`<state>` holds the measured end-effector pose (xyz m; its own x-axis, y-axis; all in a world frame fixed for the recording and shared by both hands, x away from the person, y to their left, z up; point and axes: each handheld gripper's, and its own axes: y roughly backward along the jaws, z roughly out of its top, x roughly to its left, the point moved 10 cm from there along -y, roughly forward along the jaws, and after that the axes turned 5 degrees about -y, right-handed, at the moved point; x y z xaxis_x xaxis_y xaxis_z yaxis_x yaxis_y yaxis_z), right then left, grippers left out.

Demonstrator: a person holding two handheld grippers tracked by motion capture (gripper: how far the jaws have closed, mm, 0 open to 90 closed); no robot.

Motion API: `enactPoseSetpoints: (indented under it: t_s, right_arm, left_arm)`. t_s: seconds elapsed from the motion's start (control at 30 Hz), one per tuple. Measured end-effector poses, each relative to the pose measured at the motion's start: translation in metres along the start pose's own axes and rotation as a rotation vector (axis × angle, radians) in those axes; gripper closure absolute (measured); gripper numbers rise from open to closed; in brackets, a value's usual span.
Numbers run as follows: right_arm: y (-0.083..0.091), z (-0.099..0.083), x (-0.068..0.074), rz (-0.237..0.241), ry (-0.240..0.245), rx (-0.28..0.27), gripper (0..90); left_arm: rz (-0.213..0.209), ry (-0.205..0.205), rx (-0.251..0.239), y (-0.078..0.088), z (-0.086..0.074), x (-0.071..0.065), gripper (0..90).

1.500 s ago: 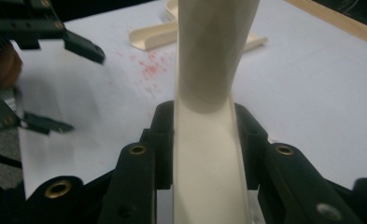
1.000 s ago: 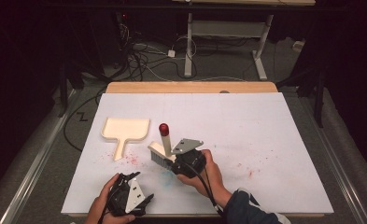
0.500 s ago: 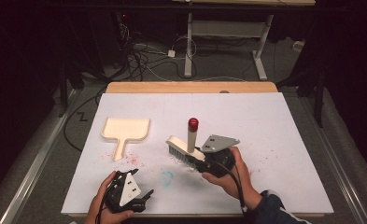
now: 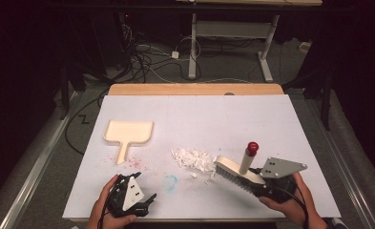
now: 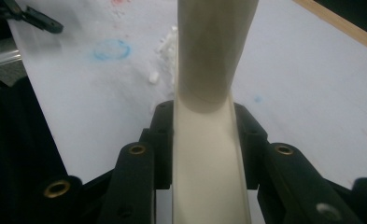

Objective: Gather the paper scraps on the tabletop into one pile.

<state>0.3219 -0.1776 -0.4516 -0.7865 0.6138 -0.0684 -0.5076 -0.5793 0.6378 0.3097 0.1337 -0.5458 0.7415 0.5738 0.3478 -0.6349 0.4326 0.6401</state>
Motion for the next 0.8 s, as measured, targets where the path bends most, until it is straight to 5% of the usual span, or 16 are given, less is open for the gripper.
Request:
enactPoseSetpoints:
  t_s: [0.23,0.63,0.8]
  right_arm:
    - [-0.014,-0.031,-0.002,-0.011,-0.002,0.083,68.0]
    - [-0.071,0.013,0.015,0.03,0.039,0.043,68.0]
    - [-0.069,0.026,0.016,0.042,0.034,0.011,68.0]
  left_arm:
    - [-0.003,-0.008,0.0,-0.002,0.002,0.0,16.5]
    - [-0.015,-0.012,0.001,-0.005,0.002,0.0,16.5]
    - [-0.019,-0.015,0.003,-0.005,0.0,0.0,16.5]
